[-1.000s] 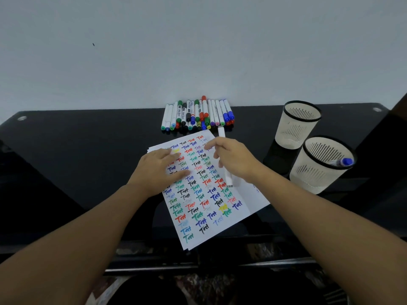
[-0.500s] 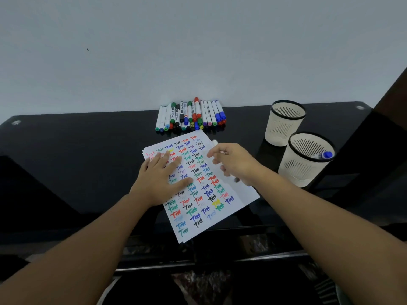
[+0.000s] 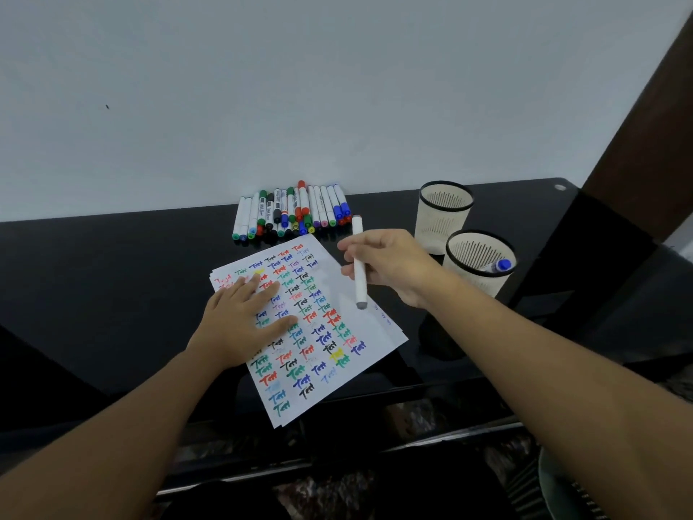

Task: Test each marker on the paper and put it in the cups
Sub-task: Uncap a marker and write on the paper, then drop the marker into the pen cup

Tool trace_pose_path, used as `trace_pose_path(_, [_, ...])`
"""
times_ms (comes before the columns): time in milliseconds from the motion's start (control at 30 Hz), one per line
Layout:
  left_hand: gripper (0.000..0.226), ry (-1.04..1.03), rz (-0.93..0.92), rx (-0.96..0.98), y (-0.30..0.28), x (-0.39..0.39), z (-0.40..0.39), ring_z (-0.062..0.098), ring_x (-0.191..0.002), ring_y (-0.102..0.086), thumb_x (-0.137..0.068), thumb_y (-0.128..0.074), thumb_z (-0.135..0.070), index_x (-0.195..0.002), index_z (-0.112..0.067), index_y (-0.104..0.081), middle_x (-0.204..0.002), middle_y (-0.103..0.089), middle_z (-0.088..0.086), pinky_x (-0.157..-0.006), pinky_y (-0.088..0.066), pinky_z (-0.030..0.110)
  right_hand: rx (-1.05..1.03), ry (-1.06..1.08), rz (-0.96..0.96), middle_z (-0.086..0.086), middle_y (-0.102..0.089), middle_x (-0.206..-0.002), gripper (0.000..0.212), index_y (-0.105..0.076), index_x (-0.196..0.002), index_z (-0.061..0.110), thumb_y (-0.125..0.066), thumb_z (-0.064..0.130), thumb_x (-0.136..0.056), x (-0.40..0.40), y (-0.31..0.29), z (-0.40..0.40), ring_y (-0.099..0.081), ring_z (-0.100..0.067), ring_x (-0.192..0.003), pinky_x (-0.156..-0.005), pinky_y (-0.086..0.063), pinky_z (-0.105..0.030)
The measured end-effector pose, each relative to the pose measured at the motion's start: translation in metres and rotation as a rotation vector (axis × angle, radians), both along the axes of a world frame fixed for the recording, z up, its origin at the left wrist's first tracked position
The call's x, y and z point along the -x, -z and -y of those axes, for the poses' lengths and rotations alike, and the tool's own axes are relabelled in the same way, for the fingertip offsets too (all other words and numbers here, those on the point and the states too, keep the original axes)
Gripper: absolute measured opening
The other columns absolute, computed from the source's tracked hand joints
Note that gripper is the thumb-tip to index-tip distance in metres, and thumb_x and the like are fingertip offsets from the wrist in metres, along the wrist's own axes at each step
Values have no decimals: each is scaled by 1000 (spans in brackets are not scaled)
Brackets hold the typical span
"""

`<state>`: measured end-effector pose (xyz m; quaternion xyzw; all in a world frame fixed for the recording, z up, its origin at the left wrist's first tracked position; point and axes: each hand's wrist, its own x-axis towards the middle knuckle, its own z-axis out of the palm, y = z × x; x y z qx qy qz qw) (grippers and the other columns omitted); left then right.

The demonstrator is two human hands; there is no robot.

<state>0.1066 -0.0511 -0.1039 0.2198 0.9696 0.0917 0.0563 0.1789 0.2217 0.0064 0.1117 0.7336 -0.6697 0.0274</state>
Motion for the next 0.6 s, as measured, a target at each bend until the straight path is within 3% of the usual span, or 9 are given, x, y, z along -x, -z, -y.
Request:
trace_pose_path(133, [107, -5, -4, -5, 1, 0, 0, 15, -156, 1, -67, -12, -104, -158, -48, -16, -170, -3, -9, -126, 0, 45, 61, 35, -50, -15, -68, -121, 33, -72, -122, 11, -53, -5, -101, -10, -26, -16, -77, -27, -101, -90, -63, -37])
trace_pose_path(233, [111, -6, 2, 5, 1, 0, 0, 15, -157, 2, -64, -9, -105, -158, -48, -15, -170, -2, -8, -126, 0, 45, -118, -14, -147, -11, -69, -117, 44, -68, -125, 22, -63, -9, -94, -20, -38, -36, -71, -23, -113, -99, -59, -37])
trace_pose_path(333, [113, -3, -10, 8, 1, 0, -1, 16, -157, 1, -62, -7, -105, -159, -48, -14, -170, -3, -7, -126, -2, 45, -324, 41, -210, -5, -71, -105, 32, -64, -121, 27, -74, 12, -94, -33, -47, -56, -72, -13, -94, -93, -59, -36])
trace_pose_path(400, [113, -2, -18, 11, 2, 1, 0, 16, -157, 0, -62, -7, -106, -158, -48, -14, -170, -3, -7, -126, -3, 46, -435, 128, -257, -6, -72, -95, 13, -63, -113, 23, -66, 29, -102, -43, -53, -65, -70, -11, -76, -77, -60, -32])
trace_pose_path(500, [112, 4, -18, 15, 4, 4, 0, 17, -157, 0, -62, -6, -106, -158, -48, -13, -170, -3, -6, -126, -4, 46, -831, 271, -292, 5, -66, -73, 30, -67, -98, 27, -52, 51, -105, -49, -53, -81, -60, -9, -64, -61, -47, -29])
trace_pose_path(600, [113, 4, -26, 12, 5, 4, 0, 17, -157, -1, -62, -7, -106, -159, -47, -13, -170, -3, -6, -126, -4, 47, -902, 364, -273, 10, -60, -67, 26, -60, -82, 33, -54, 48, -103, -56, -47, -98, -58, -8, -61, -59, -45, -31])
